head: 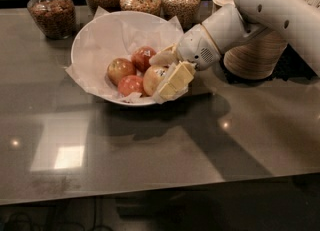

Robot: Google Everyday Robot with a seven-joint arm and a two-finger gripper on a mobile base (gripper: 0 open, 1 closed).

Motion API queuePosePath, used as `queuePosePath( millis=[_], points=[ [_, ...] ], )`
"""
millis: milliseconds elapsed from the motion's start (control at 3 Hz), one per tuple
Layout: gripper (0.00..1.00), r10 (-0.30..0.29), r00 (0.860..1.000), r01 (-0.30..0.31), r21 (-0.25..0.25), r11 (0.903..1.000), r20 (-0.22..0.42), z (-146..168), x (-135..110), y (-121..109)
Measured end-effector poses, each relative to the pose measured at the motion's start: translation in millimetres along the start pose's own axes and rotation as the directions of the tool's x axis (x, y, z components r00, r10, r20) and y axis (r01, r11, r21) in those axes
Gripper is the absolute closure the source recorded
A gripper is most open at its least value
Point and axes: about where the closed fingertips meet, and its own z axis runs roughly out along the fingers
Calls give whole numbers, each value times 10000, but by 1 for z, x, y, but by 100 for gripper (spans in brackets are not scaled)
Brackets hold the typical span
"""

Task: Pick apple from white bowl

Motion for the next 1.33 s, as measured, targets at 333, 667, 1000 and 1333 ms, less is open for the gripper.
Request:
queuePosePath(
  millis=[333,667,1000,1333],
  points=[
    [42,2,10000,-2,-4,10000,1,-3,-4,1],
    [65,62,10000,-62,-102,9999,17,-3,-4,1],
    [88,62,10000,-62,-103,9999,18,-3,-4,1],
    [100,62,10000,-62,-103,9999,18,-3,-4,1]
  ],
)
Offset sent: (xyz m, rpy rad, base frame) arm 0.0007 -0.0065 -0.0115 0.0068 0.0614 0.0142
